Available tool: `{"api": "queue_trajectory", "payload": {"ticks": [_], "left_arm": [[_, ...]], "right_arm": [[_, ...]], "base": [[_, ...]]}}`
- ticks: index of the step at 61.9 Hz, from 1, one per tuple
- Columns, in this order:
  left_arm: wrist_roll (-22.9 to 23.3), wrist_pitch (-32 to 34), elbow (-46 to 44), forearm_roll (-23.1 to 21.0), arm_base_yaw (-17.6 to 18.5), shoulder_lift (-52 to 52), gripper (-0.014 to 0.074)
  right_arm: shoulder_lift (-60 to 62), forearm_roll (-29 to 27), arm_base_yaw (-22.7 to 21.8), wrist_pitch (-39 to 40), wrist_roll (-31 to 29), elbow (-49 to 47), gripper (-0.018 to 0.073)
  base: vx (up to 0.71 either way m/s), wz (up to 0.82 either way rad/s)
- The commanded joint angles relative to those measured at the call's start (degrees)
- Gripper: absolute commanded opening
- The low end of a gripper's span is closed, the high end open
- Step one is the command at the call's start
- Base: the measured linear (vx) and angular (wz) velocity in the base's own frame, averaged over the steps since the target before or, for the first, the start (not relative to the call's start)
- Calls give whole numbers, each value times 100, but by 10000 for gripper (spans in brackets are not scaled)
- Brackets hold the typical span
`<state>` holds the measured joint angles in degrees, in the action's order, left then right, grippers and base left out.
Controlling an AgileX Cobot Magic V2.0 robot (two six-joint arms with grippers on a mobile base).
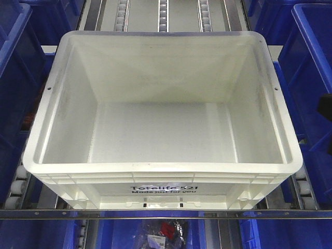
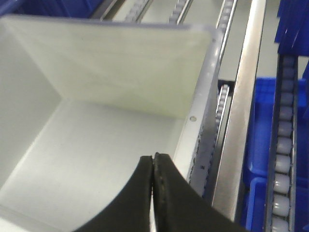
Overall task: Move bin from left to right shelf
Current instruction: 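Lower both open grippers toward the white tote's side rims, then move both grippers down onto the tote's opposite side walls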
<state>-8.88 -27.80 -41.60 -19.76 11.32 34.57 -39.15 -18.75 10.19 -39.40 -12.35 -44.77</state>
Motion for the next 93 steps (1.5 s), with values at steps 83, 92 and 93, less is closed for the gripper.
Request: {"api": "queue_trajectory", "payload": {"ticks": [83, 92, 93], "left_arm": [[49, -533, -1322, -167, 51, 3028, 0], [49, -585, -1345, -167, 51, 2962, 1], [49, -623, -1367, -167, 51, 2953, 1]], "right_arm": [[-2130, 90, -31, 333, 28, -1216, -3], [-2130, 84, -31, 431, 28, -1216, -3], [-2130, 84, -31, 431, 28, -1216, -3]], "base": [[0, 0], [0, 0], [0, 0]]}}
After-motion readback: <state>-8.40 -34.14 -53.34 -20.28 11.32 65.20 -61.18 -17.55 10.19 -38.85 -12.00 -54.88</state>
